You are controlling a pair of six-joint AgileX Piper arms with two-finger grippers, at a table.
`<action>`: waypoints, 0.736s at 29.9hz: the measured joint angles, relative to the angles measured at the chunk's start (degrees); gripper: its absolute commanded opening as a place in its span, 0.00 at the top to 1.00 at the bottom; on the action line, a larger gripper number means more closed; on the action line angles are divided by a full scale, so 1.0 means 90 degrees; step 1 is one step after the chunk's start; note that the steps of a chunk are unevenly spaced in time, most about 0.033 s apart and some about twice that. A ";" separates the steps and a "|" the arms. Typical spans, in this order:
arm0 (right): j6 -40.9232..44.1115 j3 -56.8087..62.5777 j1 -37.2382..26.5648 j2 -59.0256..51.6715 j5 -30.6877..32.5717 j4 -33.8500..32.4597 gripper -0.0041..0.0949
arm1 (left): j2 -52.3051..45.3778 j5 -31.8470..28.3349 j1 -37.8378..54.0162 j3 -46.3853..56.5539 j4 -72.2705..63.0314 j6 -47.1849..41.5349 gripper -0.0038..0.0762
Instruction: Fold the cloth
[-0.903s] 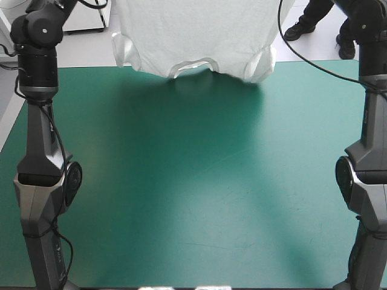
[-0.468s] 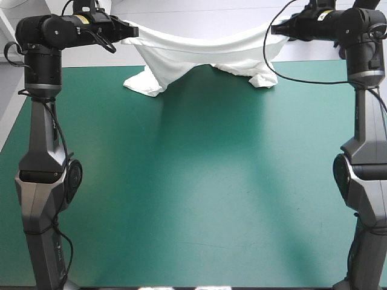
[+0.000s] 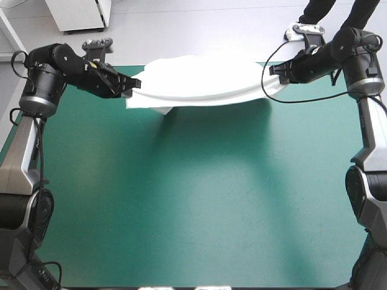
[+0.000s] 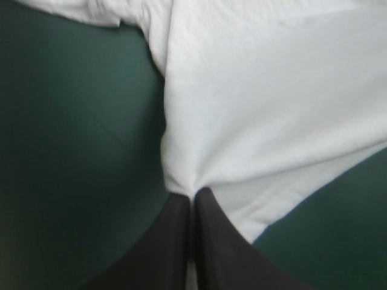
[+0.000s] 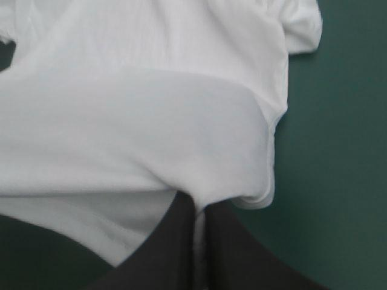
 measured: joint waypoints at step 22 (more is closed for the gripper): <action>0.0015 0.6150 0.1080 -0.2262 -0.0187 -0.0901 0.97 | -0.2558 -0.0181 -0.0942 0.5753 0.0930 0.0044 0.96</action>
